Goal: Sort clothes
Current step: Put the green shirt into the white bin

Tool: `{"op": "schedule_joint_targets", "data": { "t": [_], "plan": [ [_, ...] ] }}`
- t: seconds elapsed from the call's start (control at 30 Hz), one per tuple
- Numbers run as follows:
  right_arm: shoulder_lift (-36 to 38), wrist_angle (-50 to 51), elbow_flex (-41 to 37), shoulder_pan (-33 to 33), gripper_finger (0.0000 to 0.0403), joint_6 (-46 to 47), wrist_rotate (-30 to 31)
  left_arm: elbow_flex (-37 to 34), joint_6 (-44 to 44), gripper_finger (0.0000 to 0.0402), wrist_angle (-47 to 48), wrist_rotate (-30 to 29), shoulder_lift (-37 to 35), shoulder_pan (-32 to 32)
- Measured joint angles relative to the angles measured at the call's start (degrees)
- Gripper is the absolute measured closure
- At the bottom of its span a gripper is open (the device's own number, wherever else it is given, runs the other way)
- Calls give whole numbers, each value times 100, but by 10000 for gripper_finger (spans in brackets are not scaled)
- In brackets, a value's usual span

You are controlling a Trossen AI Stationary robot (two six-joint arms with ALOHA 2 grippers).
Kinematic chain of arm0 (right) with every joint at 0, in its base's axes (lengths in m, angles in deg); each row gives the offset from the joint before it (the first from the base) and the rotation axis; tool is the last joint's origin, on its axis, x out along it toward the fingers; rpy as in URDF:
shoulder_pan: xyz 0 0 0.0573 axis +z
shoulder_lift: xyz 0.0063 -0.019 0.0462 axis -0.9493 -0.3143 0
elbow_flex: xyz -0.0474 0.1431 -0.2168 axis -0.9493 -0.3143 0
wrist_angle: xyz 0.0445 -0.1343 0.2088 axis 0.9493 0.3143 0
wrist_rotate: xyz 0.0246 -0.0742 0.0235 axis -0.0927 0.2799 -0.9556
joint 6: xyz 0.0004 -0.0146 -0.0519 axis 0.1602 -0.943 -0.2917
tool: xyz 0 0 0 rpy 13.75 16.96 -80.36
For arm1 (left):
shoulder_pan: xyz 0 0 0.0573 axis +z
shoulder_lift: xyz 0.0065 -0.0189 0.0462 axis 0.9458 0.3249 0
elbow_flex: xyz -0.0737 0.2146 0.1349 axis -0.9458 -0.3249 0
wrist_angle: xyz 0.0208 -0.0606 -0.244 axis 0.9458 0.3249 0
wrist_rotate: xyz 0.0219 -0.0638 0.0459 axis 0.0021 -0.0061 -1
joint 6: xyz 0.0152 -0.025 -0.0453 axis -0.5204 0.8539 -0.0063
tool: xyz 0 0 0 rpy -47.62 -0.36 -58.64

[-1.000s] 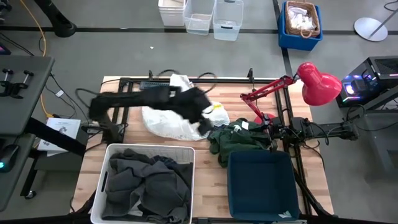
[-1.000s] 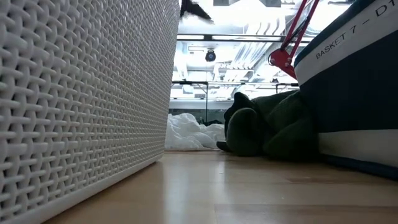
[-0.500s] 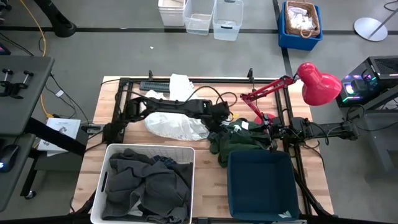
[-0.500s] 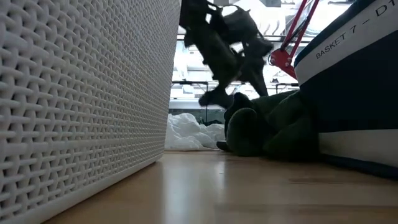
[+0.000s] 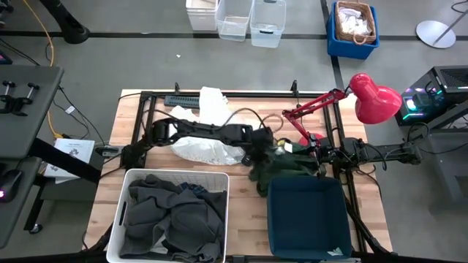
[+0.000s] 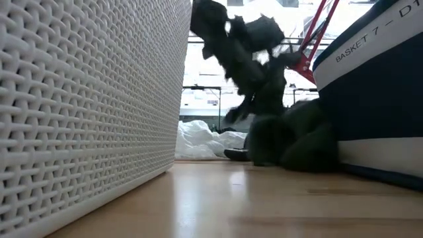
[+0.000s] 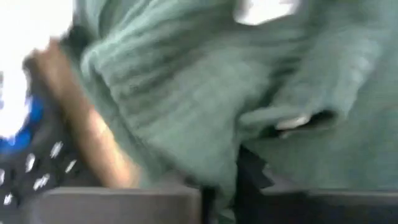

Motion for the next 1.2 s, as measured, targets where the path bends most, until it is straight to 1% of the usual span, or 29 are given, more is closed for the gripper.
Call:
{"op": "schedule_joint_targets", "data": {
  "t": [0.07, 0.13, 0.43, 0.57, 0.67, 0.73, 0.8, 0.87, 0.9, 0.97, 1.07, 1.13, 1.2],
  "plan": [
    [3, 2, -1, 2, 224, 0, 2, 1, -11, 381, -262, 50, -365, 13],
    [2, 2, 0, 0, 224, 0, 2, 3, -146, 390, -292, 78, -873, 49],
    [2, 0, 0, 2, 224, 0, 2, 17, -846, 398, -326, -87, -3559, 206],
    [2, 2, -1, 1, 224, 0, 2, 20, -1072, 399, -511, -96, -4630, 62],
    [2, 2, 0, 0, 224, 0, 2, 26, -1158, 400, -334, -36, -5329, -230],
    [2, 1, 0, 1, 224, 0, 2, 33, -1244, 400, 36, -31, -5744, -558],
    [2, 0, 0, 2, 224, 0, 2, 33, -1260, 400, 586, -59, -6078, -1024],
    [1, 1, 0, 2, 224, 0, 2, 31, -896, 400, 1098, -350, -6304, -1633],
    [1, 2, -1, 1, 224, 0, 2, 30, -625, 400, 1272, -624, -6384, -1995],
    [2, 1, 0, 2, 224, 0, 2, 26, -63, 401, 1611, -1374, -6455, -2786],
    [2, 2, 0, 2, 224, 0, 2, 22, 836, 401, 1991, -2479, -6401, -3886],
    [2, 2, 0, 0, 224, 0, 2, 22, 1459, 401, 2214, -2939, -6252, -4428],
    [1, 2, 0, 1, 224, 0, 2, 22, 2177, 401, 2495, -3207, -6039, -4800]
  ]
}}
